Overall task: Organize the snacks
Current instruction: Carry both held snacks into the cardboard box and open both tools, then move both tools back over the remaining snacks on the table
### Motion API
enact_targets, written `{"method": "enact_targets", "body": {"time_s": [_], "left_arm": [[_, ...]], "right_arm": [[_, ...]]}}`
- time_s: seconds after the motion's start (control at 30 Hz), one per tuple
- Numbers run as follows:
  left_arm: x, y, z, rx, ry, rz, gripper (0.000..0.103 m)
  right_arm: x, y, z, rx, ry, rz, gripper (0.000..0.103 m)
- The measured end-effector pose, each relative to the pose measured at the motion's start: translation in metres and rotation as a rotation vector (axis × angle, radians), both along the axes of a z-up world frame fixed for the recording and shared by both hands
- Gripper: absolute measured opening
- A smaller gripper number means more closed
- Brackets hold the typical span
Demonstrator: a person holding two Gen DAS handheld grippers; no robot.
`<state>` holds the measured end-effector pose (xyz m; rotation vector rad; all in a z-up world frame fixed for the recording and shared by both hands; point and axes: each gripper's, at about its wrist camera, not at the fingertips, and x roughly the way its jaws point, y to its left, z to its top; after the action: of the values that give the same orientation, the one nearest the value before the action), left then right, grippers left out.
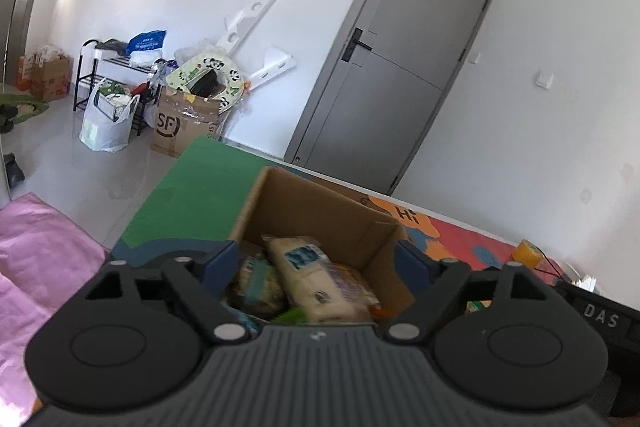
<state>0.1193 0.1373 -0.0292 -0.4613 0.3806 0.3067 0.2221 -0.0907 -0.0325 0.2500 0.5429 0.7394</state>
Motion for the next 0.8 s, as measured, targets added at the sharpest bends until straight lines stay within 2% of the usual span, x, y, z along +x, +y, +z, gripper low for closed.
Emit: {"method": "enact_targets", "body": {"time_s": [0.17,0.33,0.53,0.8], "left_arm": [[0.005,-0.02,0.004,0.014,0.024,-0.028,0.093],[0.006,-0.044,0.009,0.032,0.025,-0.056,0.094],[0.007,-0.063,0.016,0.054,0.013,-0.084,0.095],[0.011,-0.093,0.021,0.086,-0.004,-0.141,0.097]], "right_arm": [[-0.001,-0.03,-0.004,0.009,0.014,-0.05,0.076],[-0.006,-0.055,-0.005,0.021,0.007,-0.101,0.09],[-0.008,-0.078,-0.003,0.034,0.002,-0.147,0.099],[-0.011,-0.107,-0.007,0.051,-0.007,-0.199,0.102]]}}
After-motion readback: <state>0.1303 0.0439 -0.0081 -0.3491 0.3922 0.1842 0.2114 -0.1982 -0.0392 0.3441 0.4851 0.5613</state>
